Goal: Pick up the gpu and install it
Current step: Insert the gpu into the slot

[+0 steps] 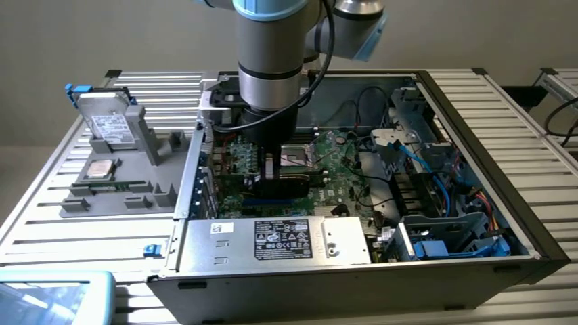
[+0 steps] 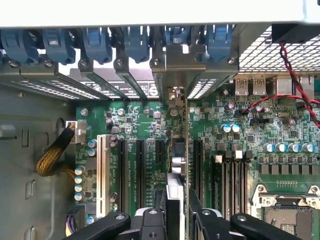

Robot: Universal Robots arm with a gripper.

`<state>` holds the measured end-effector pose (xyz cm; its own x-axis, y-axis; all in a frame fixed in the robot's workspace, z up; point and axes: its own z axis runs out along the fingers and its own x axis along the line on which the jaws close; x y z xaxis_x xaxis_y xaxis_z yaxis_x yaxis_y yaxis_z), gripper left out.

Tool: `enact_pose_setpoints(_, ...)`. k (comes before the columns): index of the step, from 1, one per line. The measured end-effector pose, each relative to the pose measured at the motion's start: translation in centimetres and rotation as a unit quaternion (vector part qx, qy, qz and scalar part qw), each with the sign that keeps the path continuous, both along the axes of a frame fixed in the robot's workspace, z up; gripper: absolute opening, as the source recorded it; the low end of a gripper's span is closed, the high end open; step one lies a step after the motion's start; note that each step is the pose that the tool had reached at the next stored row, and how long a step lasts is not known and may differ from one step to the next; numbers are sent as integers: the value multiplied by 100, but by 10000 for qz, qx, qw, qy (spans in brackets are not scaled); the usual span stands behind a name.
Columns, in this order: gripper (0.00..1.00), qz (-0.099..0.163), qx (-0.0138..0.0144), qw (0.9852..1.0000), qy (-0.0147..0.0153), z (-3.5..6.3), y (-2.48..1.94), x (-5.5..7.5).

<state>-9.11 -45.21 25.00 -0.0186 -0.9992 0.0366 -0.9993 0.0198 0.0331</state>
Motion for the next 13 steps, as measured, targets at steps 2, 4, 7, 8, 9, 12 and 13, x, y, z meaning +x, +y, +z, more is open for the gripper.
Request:
enact_pose_setpoints(2,28,0,-2,10000,0,0,0,0)
enact_pose_setpoints(4,28,0,-1,10000,-4,-1,1,-2)
enact_pose_setpoints(7,28,0,-1,10000,-5,-3,5,-4)
enact_pose_setpoints(8,28,0,-1,10000,-5,-3,6,-7)
enact_pose_setpoints(9,28,0,-2,10000,-5,-3,6,-8)
enact_pose_setpoints(12,28,1,-3,10000,-4,-11,5,-9)
enact_pose_setpoints(13,28,0,-1,10000,-5,-16,6,-9)
